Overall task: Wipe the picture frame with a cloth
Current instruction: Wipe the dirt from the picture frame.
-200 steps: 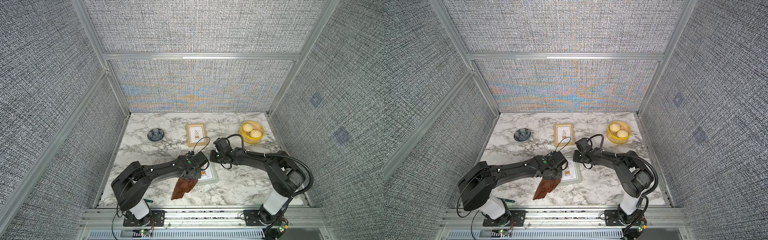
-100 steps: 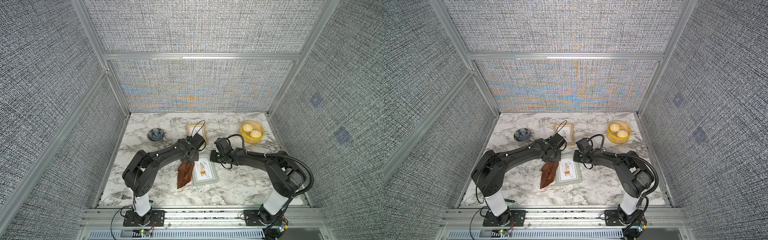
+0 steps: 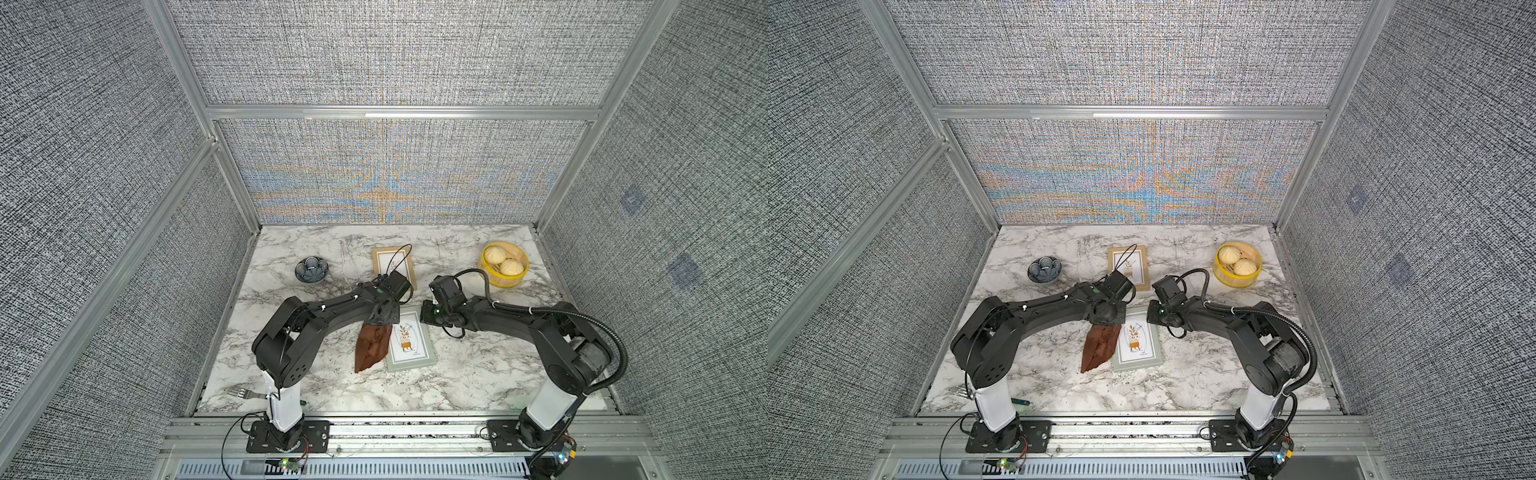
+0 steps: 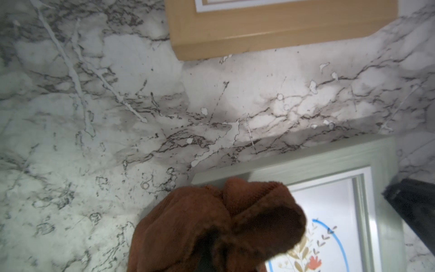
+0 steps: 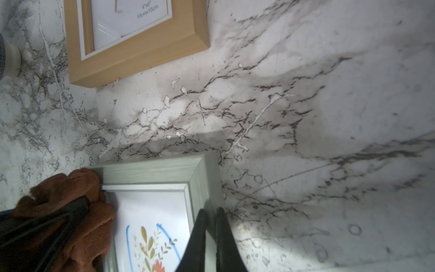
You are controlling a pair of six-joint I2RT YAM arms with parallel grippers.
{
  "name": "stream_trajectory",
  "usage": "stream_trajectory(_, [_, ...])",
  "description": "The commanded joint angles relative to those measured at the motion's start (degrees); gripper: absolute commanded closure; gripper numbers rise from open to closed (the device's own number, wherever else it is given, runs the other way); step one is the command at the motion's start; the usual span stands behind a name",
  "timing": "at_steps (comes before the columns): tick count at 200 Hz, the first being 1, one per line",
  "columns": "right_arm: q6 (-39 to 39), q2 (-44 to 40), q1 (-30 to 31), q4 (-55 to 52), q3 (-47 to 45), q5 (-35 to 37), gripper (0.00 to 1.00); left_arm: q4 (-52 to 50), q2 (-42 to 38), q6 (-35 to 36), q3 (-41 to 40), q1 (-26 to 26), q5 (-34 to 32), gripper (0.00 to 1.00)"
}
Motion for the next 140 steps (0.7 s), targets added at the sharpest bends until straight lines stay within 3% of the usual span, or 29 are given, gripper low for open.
stream_trajectory(1, [0.55,1.68,-0.47,-11.51,-1.69,3.02,0.91,-5.13,-1.24,-1.95,-4.54,-0.64,4.31,1.00])
stream_trajectory(70, [1.21,3.09,-0.79,-10.97,-1.66,2.88,0.91,-1.80,-9.45,-6.28,-14.46,-5.74,8.88,1.00])
stream_trajectory(140, [1.29,3.27,-0.80,-10.46,-1.99,2.98,0.91,-2.42,-16.56,-11.55,-20.26,-12.46,6.57,1.00])
